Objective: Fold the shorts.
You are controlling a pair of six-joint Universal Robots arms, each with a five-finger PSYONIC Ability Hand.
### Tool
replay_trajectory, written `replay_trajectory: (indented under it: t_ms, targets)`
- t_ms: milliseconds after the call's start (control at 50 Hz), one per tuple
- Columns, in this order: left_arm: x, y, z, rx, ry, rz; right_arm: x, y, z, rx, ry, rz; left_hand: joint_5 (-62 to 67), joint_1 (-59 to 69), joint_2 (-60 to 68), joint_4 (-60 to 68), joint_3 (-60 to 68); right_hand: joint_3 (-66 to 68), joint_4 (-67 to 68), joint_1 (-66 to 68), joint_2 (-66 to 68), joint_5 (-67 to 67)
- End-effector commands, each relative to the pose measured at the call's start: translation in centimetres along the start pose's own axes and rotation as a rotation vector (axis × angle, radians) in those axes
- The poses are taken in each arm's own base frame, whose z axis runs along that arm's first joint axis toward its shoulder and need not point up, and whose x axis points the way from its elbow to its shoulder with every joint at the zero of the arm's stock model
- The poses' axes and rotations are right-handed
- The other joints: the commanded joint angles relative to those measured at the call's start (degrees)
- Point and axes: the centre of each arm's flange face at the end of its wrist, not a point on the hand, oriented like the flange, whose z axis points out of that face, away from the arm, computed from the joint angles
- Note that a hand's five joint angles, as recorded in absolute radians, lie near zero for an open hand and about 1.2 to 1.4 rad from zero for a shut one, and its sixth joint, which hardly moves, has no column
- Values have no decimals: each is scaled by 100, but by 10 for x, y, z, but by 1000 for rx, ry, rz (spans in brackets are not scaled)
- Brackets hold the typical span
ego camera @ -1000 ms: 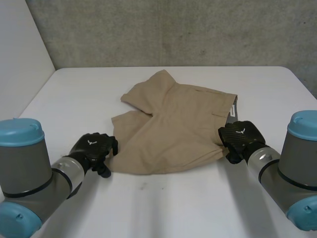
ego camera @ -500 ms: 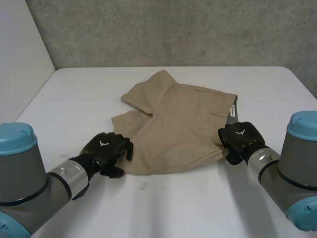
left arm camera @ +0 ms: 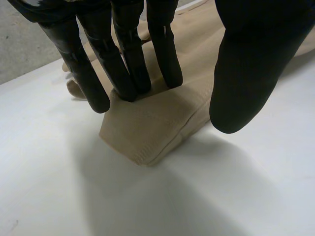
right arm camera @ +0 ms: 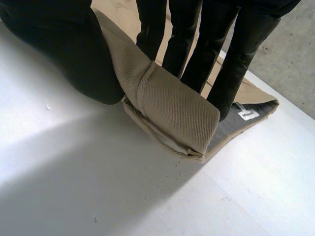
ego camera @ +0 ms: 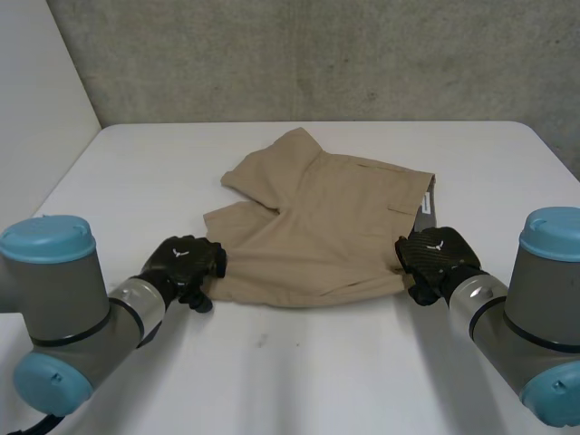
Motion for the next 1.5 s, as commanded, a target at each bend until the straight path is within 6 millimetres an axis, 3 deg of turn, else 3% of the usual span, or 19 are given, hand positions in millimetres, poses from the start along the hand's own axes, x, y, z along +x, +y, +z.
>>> replay_trajectory:
  t_ms: [20,220,320,380,500,580,680,840,980,1040,1120,1200,1300,1380,1500]
  targets:
    - [-1,5,10,-7,1,49,-1,3,1,-7,-4,-2,442,368,402,428,374,1214,1161,2410,1238,1436]
    - [-10,9,24,-10,-78,123,-1,3,1,-6,-2,-3,1180,1106,1140,1166,1112,1214,1161,2410,1238,1436]
    - [-10,7,25,2,-88,118,2,2,2,-4,5,-3,4147,4074,4108,4134,4080,1214,1161,2410,1238,1436]
    - [-10,4,20,5,-92,119,3,0,1,-2,9,-4,4157,4083,4117,4143,4089,1214,1161,2410,1238,1436]
    - [-3,-20,-16,45,-73,117,6,-6,-3,1,17,-19,4157,4083,4117,4143,4089,1214,1161,2410,1238,1436]
    - [2,-32,-41,73,-57,130,10,-19,-21,-16,9,-81,4157,4083,4117,4143,4089,1214,1161,2410,1238,1436]
    - [9,-37,-77,30,-36,147,8,-21,-38,-96,-37,-174,4157,4083,4117,4143,4089,1214,1161,2410,1238,1436]
    - [26,-16,-129,-237,74,218,4,-7,-76,-310,-181,-432,4157,4083,4117,4143,4089,1214,1161,2410,1238,1436]
    - [57,-3,-165,-427,300,198,14,1,-101,-433,-234,-418,4157,4083,4117,4143,4089,1214,1161,2410,1238,1436]
    - [60,-5,-166,-430,341,188,15,1,-103,-436,-252,-407,4157,4083,4117,4143,4089,1214,1161,2410,1238,1436]
    - [54,-18,-154,-362,331,224,21,-1,-100,-416,-251,-384,4157,4083,4117,4143,4089,1214,1161,2410,1238,1436]
    - [43,-33,-118,-270,295,288,33,-14,-89,-358,-206,-380,4157,4083,4117,4143,4089,1214,1161,2410,1238,1436]
    - [23,-72,-49,-64,171,362,49,-29,-55,-243,-101,-338,4157,4083,4117,4143,4089,1214,1161,2410,1238,1436]
    - [10,-85,4,5,56,387,64,-39,-27,-175,-12,-284,4157,4083,4117,4143,4089,1214,1161,2410,1238,1436]
    - [11,-93,79,130,-67,431,80,-41,24,-120,117,-283,4157,4083,4117,4143,4089,1214,1161,2410,1238,1436]
